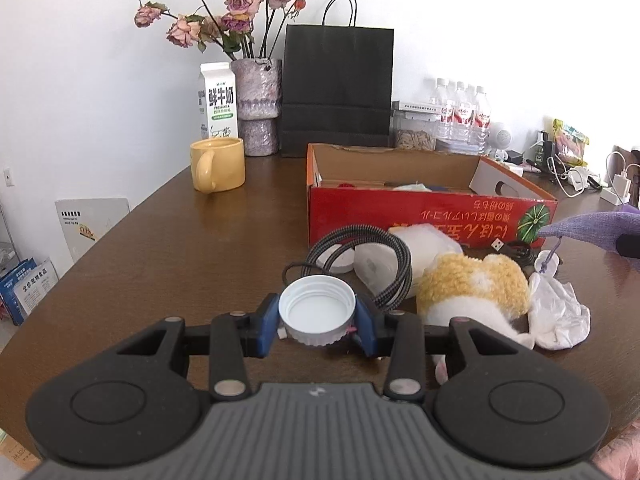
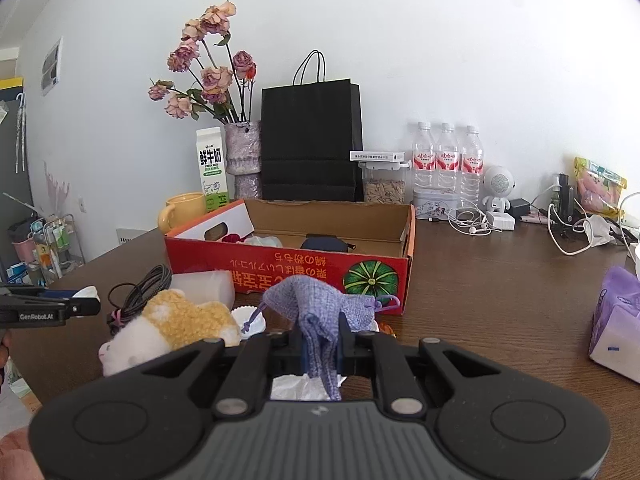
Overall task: Organize objects
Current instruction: 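Lift the white cap and purple cloth bag and carry them toward the box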
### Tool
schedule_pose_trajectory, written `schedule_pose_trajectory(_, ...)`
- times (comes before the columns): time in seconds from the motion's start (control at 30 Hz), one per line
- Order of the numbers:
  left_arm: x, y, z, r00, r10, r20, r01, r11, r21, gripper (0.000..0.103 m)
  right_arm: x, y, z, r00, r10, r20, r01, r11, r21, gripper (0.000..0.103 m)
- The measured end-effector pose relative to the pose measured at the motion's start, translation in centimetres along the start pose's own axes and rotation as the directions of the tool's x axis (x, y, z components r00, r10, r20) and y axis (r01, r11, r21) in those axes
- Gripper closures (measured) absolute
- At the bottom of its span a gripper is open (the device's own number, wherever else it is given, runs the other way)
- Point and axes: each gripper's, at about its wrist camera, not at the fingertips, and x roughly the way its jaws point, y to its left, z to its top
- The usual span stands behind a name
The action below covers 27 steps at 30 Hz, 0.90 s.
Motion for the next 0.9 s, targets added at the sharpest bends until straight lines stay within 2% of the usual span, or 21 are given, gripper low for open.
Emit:
schedule_pose_trajectory(0.27, 1.3, -1.7, 4.4, 0.995, -0.038, 0.090, 0.036, 0.999, 0.026, 0.062, 1.7, 0.5, 2.8, 0.998, 0.003, 0.068, -0.002, 1.000, -0.019, 0.092)
schedule_pose_trajectory(0.47, 3.8, -3.0, 7.6, 0.991, -0.066, 0.117, 0.064, 0.998, 0.023, 0.062, 4.7, 0.5, 4.9, 0.996, -0.001, 0.092, 0.003, 1.000, -0.028, 0.092)
schedule_pose_trajectory(0.9, 11.5, -4.6, 12.9, 0.991, -0.077, 0.108, 0.078, 0.997, -0.011, 0.062, 14.3, -1.1, 9.1, 0.996, -0.033, 0.081, 0.034, 0.999, -0.012, 0.092)
